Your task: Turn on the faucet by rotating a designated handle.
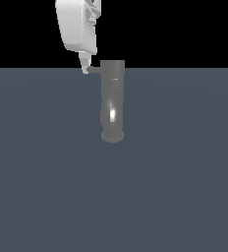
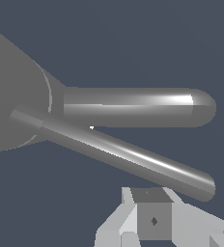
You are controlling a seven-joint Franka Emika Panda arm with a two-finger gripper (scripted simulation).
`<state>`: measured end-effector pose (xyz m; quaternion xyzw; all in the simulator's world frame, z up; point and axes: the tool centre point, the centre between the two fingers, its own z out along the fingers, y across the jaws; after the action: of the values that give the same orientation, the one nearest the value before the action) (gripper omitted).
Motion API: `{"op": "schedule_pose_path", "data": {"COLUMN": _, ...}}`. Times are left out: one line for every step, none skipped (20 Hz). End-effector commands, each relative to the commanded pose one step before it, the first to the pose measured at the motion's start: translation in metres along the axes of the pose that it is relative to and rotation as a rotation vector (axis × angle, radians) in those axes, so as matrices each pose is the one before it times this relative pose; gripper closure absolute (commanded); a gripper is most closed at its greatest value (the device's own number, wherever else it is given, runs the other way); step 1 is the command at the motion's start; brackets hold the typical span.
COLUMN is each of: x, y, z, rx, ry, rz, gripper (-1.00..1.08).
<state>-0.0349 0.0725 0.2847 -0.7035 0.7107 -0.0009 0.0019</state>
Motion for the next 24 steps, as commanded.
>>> {"op": "schedule_pose_path", "data": {"x": 0.01277, "y": 0.00743, "z": 0.0, "rx": -0.00345, "ry": 0.00136, "rz": 0.00947, "gripper": 1.08}}
{"op": "schedule_pose_path", "data": {"x": 0.0028, "y": 0.00264, "z": -0.00009, "rx": 0.0, "ry": 0.0, "rz": 0.0, "gripper": 1.08}}
{"op": "schedule_pose_path", "data": {"x": 0.00282, "y": 0.00264, "z": -0.00009, "rx": 0.0, "ry": 0.0, "rz": 0.0, "gripper": 1.08}}
{"op": "schedule_pose_path", "data": {"x": 0.00284, "y": 0.00265, "z": -0.0001, "rx": 0.0, "ry": 0.0, "rz": 0.0, "gripper": 1.08}}
{"op": "schedule_pose_path", "data": {"x": 0.0, "y": 0.0, "z": 0.0, "rx": 0.0, "ry": 0.0, "rz": 0.0, "gripper": 1.08}}
{"op": "schedule_pose_path", "data": {"x": -0.00789, "y": -0.00294, "z": 0.00023, "rx": 0.00212, "ry": -0.00003, "rz": -0.00901, "gripper": 1.08}}
{"op": "schedule_pose_path", "data": {"x": 0.00674, "y": -0.00018, "z": -0.00001, "rx": -0.00014, "ry": -0.00001, "rz": 0.00047, "gripper": 1.08}}
{"op": "schedule_pose_path", "data": {"x": 0.00673, "y": -0.00018, "z": -0.00001, "rx": -0.00014, "ry": -0.00001, "rz": 0.00047, "gripper": 1.08}}
{"op": "schedule_pose_path", "data": {"x": 0.00681, "y": -0.00021, "z": 0.00002, "rx": -0.0002, "ry": 0.0, "rz": 0.00066, "gripper": 1.08}}
{"op": "schedule_pose_path", "data": {"x": 0.0067, "y": -0.00019, "z": -0.00001, "rx": -0.00014, "ry": 0.0, "rz": 0.00047, "gripper": 1.08}}
{"op": "schedule_pose_path", "data": {"x": 0.00667, "y": -0.00019, "z": -0.00001, "rx": -0.00014, "ry": 0.0, "rz": 0.00047, "gripper": 1.08}}
{"op": "schedule_pose_path", "data": {"x": 0.00664, "y": -0.00019, "z": -0.00001, "rx": -0.00014, "ry": 0.0, "rz": 0.00047, "gripper": 1.08}}
{"op": "schedule_pose_path", "data": {"x": 0.00671, "y": -0.00022, "z": 0.00001, "rx": -0.00019, "ry": 0.00001, "rz": 0.00066, "gripper": 1.08}}
{"op": "schedule_pose_path", "data": {"x": 0.00657, "y": -0.0002, "z": -0.00002, "rx": -0.00013, "ry": 0.00001, "rz": 0.00047, "gripper": 1.08}}
{"op": "schedule_pose_path", "data": {"x": 0.00653, "y": -0.0002, "z": -0.00001, "rx": -0.00013, "ry": 0.00001, "rz": 0.00047, "gripper": 1.08}}
{"op": "schedule_pose_path", "data": {"x": 0.00648, "y": -0.00021, "z": -0.00001, "rx": -0.00013, "ry": 0.00001, "rz": 0.00047, "gripper": 1.08}}
{"op": "schedule_pose_path", "data": {"x": 0.00643, "y": -0.00021, "z": -0.00001, "rx": -0.00013, "ry": 0.00001, "rz": 0.00047, "gripper": 1.08}}
{"op": "schedule_pose_path", "data": {"x": 0.00638, "y": -0.00022, "z": -0.00001, "rx": -0.00013, "ry": 0.00001, "rz": 0.00047, "gripper": 1.08}}
{"op": "schedule_pose_path", "data": {"x": 0.00641, "y": -0.00024, "z": 0.00001, "rx": -0.00018, "ry": 0.00002, "rz": 0.00067, "gripper": 1.08}}
{"op": "schedule_pose_path", "data": {"x": 0.00625, "y": -0.00023, "z": -0.00001, "rx": -0.00013, "ry": 0.00001, "rz": 0.00047, "gripper": 1.08}}
{"op": "schedule_pose_path", "data": {"x": 0.00618, "y": -0.00024, "z": -0.00001, "rx": -0.00013, "ry": 0.00001, "rz": 0.00047, "gripper": 1.08}}
{"op": "schedule_pose_path", "data": {"x": 0.0061, "y": -0.00025, "z": -0.00001, "rx": -0.00013, "ry": 0.00001, "rz": 0.00047, "gripper": 1.08}}
{"op": "schedule_pose_path", "data": {"x": 0.00602, "y": -0.00026, "z": -0.00001, "rx": -0.00013, "ry": 0.00001, "rz": 0.00047, "gripper": 1.08}}
{"op": "schedule_pose_path", "data": {"x": 0.00577, "y": -0.00029, "z": 0.0, "rx": -0.00014, "ry": 0.0, "rz": 0.00047, "gripper": 1.08}}
